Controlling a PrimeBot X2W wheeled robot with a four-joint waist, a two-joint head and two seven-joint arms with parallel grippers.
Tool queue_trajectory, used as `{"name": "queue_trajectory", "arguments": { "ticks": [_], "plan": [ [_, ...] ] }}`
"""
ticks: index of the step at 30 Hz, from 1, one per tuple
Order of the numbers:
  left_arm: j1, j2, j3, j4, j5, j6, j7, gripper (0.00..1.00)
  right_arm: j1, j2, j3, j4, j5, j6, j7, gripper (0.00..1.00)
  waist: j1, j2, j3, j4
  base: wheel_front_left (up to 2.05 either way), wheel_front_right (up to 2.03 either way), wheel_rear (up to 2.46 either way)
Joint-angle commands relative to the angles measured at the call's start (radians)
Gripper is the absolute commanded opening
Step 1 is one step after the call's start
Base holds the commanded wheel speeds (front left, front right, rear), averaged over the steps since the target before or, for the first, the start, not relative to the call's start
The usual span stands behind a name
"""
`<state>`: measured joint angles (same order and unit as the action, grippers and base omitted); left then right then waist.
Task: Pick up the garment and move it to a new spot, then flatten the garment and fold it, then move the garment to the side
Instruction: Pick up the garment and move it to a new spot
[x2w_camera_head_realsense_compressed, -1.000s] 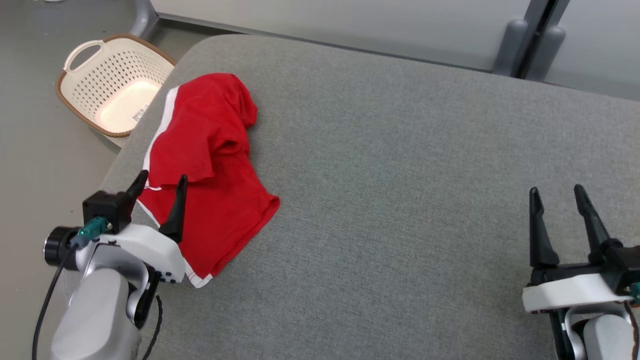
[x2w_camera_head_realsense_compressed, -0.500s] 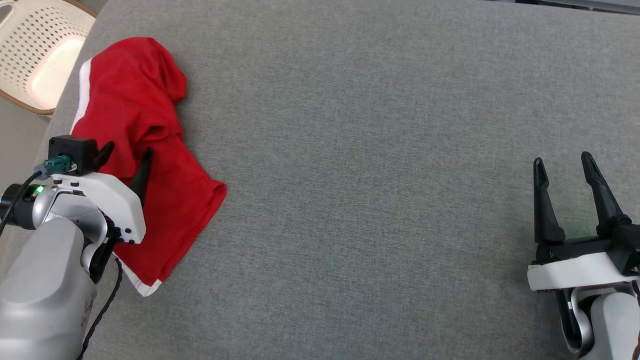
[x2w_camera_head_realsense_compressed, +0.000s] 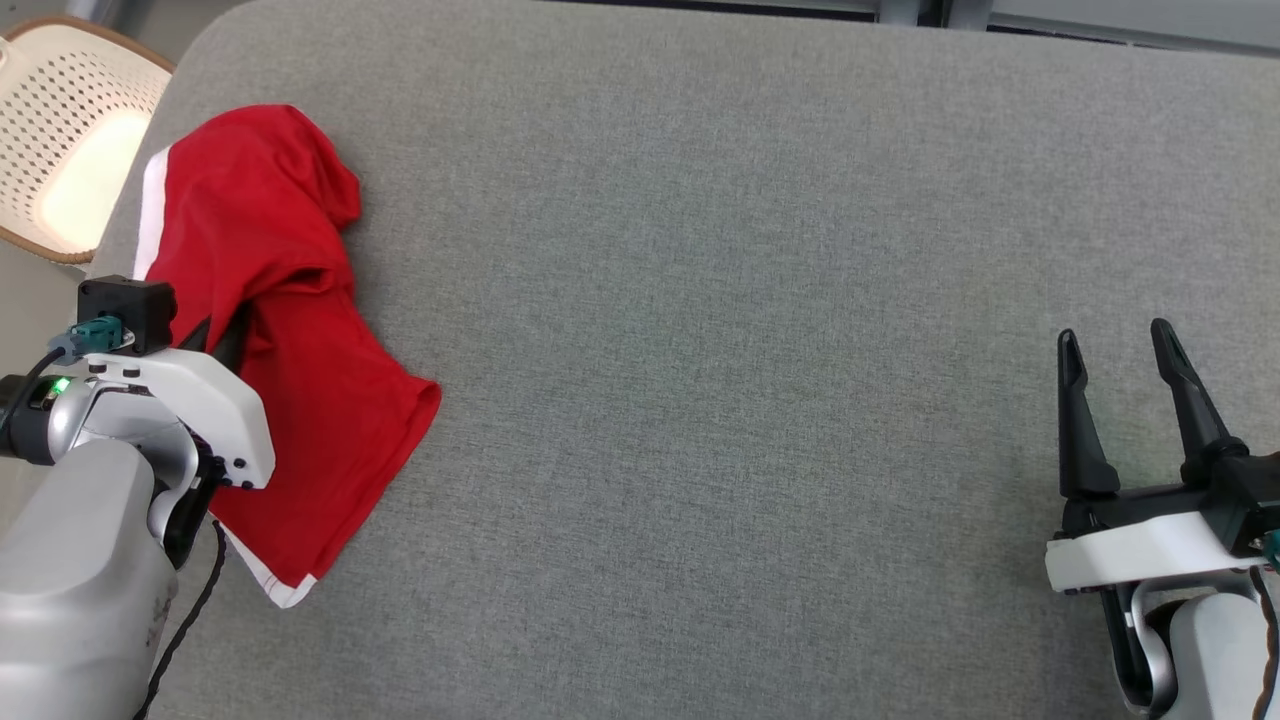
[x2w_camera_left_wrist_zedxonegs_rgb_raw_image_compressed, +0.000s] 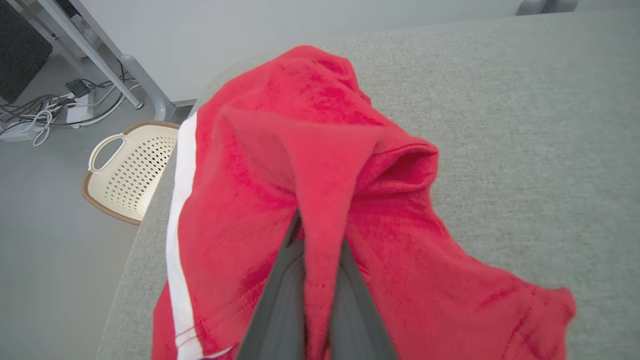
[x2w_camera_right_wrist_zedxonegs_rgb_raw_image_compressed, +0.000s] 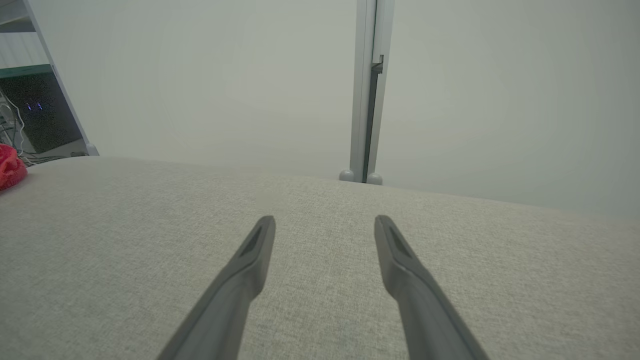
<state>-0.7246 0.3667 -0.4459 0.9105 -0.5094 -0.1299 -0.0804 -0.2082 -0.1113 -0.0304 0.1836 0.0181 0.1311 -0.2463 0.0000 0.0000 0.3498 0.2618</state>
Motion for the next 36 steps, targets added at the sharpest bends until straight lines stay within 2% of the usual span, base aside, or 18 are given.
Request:
{"name": "queue_trajectory", "arguments": {
  "ticks": [1,7,15,22,27,32,36],
  "plan": [
    [-0.006,0.011,-0.007,-0.009,-0.008,-0.001,-0.009,0.0,0.007,0.002,-0.001,0.005,0.008,-0.001,-0.006,1.0,0.0,0.0,-0.025,0.004,0.0,0.0,0.0],
    [0.009,0.029,-0.038,-0.085,-0.03,-0.001,-0.015,0.0,0.023,0.019,-0.003,0.038,0.023,-0.001,-0.013,1.0,0.0,0.0,-0.098,0.017,0.0,0.0,0.0],
    [0.037,0.03,-0.069,-0.323,-0.074,0.0,0.056,0.0,0.031,0.039,0.005,0.064,0.037,-0.001,-0.02,1.0,0.0,0.0,-0.155,0.012,0.0,0.0,0.0],
    [0.057,0.001,-0.062,-0.561,-0.109,0.066,0.135,0.0,0.034,0.049,0.001,0.051,0.05,-0.001,-0.021,1.0,0.0,0.0,-0.181,-0.027,0.0,0.0,0.0],
    [0.059,-0.046,-0.085,-0.659,-0.088,0.132,0.167,0.0,0.038,0.054,-0.003,0.042,0.057,-0.001,-0.02,1.0,0.0,0.0,-0.195,-0.069,0.0,0.0,0.0],
    [0.079,-0.144,-0.135,-0.677,-0.084,0.189,0.182,0.0,0.039,0.058,-0.003,0.039,0.065,-0.001,-0.02,1.0,0.0,0.0,-0.204,-0.121,0.0,0.0,0.0],
    [0.091,-0.229,-0.177,-0.652,-0.084,0.216,0.174,0.0,0.034,0.059,0.008,0.039,0.069,-0.001,-0.02,1.0,0.0,0.0,-0.203,-0.173,0.0,0.0,0.0]
  ]
}}
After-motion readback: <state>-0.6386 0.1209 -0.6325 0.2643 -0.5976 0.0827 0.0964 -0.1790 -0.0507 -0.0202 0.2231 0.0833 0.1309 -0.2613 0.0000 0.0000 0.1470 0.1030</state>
